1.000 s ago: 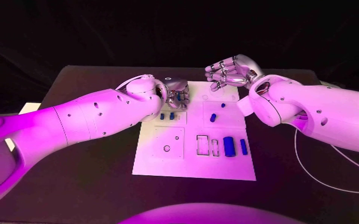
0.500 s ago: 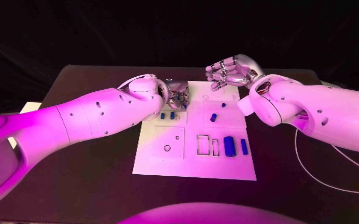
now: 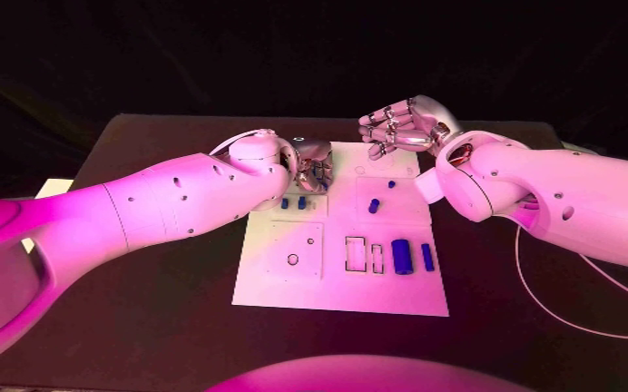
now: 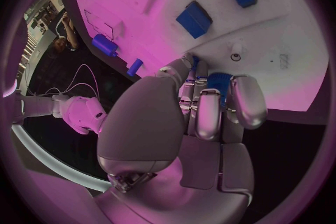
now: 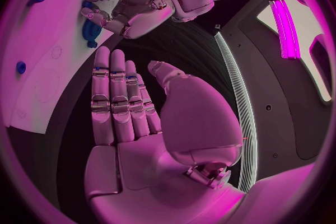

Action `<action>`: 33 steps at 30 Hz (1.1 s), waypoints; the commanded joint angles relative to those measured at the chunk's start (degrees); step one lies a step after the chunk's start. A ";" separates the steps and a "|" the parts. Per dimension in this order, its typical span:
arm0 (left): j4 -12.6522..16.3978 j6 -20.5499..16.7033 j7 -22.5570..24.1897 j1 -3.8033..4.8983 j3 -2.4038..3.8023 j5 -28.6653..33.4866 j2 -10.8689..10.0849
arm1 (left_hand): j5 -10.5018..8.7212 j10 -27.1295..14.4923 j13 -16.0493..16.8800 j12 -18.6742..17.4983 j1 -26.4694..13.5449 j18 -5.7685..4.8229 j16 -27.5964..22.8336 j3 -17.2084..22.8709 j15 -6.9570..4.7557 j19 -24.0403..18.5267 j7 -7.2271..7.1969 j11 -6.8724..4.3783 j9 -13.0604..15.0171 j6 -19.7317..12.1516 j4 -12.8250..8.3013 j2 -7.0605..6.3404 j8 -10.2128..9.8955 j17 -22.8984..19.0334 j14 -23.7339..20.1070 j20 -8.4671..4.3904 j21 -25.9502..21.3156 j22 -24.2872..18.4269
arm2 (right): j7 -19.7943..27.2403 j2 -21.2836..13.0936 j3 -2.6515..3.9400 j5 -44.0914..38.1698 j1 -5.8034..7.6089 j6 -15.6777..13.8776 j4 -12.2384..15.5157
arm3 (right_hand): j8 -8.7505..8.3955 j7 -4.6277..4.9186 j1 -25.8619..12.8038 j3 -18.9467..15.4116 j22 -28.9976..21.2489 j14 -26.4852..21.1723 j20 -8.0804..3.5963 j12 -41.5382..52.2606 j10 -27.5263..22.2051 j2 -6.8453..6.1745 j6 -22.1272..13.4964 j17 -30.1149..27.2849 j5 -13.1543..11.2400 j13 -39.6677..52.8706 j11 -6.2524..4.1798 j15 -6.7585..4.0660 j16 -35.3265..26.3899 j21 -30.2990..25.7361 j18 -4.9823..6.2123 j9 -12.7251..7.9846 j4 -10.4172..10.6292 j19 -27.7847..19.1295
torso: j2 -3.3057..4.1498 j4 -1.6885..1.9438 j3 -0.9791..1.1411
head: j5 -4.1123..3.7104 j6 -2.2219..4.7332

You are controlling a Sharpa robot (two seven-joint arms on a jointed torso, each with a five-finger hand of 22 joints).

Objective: Assemble the parts on the task board

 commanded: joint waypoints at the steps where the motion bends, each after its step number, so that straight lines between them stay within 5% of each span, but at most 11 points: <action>1: 0.01 -1.20 -0.26 -0.27 -0.11 -0.08 -0.10 | -0.12 0.68 0.22 -0.39 0.74 -0.94 -0.03 1.34 -0.21 0.86 0.12 0.11 0.09 0.62 -0.90 0.51 0.15 -0.33 1.70 -0.46 0.59 0.50 | 0.32 0.13 0.01 -0.19 -0.04 0.82 -0.04 | -0.09 0.23 -0.46 0.04 -0.09 -0.38 0.06 -0.09 -0.40 0.28 -0.15 -0.08 0.36 -0.09 0.13 0.13 -0.15 -0.20 0.38 -0.05 0.06 0.15 | -0.04 -0.02 -0.04 | -0.03 0.11; 9: 2.68 -4.29 0.54 -0.26 0.61 2.18 -2.56 | 0.03 1.50 0.56 -2.13 -0.77 -1.12 0.03 5.72 0.09 0.93 0.52 0.47 -0.37 1.03 -3.67 -0.48 -1.11 -1.06 1.64 -0.27 1.45 1.42 | 0.36 0.13 0.01 -0.19 -0.08 0.80 -0.07 | -0.09 0.23 -0.46 0.04 -0.09 -0.38 0.06 -0.09 -0.40 0.28 -0.15 -0.08 0.36 -0.09 0.13 0.13 -0.15 -0.20 0.38 -0.05 0.06 0.15 | -0.19 0.07 0.02 | -0.17 0.28; 23: 9.90 -5.42 -0.16 -0.01 3.49 8.34 -10.37 | 0.15 1.78 0.73 -3.28 -2.46 -1.21 0.03 7.59 0.22 0.98 0.65 0.61 -0.62 1.27 -4.96 -1.30 -1.85 -1.62 1.56 -0.14 2.03 2.03 | 0.37 -0.20 0.01 -0.19 -0.12 0.79 0.02 | -0.09 0.23 -0.46 0.04 -0.09 -0.38 0.06 -0.09 -0.40 0.28 -0.15 -0.08 0.36 -0.09 0.13 0.13 -0.15 -0.20 0.38 -0.05 0.06 0.15 | -0.03 0.12 0.05 | 0.23 0.68; 29: 10.52 -3.48 -1.03 0.18 3.87 8.43 -12.52 | 0.14 1.82 0.75 -3.39 -2.64 -1.24 0.08 7.69 0.24 1.01 0.65 0.62 -0.64 1.30 -5.08 -1.45 -1.92 -1.59 1.57 -0.13 2.16 2.15 | 0.35 -0.21 0.01 -0.20 -0.19 0.81 -0.04 | -0.09 0.25 -0.63 0.02 -0.10 -0.39 0.09 -0.08 -0.41 0.34 -0.14 -0.12 0.45 -0.11 0.16 0.16 -0.15 -0.28 0.37 -0.05 0.18 0.17 | -0.10 0.31 -0.01 | 0.18 0.61; 33: 9.79 -1.46 -0.90 0.18 3.90 8.13 -12.85 | 0.15 1.78 0.75 -3.63 -2.94 -1.26 0.12 7.86 0.28 1.01 0.69 0.66 -0.70 1.27 -5.23 -1.64 -2.08 -1.61 1.58 -0.10 2.25 2.25 | 0.36 -0.10 0.01 -0.19 -0.24 0.84 -0.11 | -0.09 0.25 -0.63 0.02 -0.10 -0.39 0.09 -0.08 -0.41 0.34 -0.14 -0.12 0.45 -0.11 0.16 0.16 -0.15 -0.28 0.37 -0.05 0.18 0.17 | 0.01 0.13 -0.12 | 0.42 0.70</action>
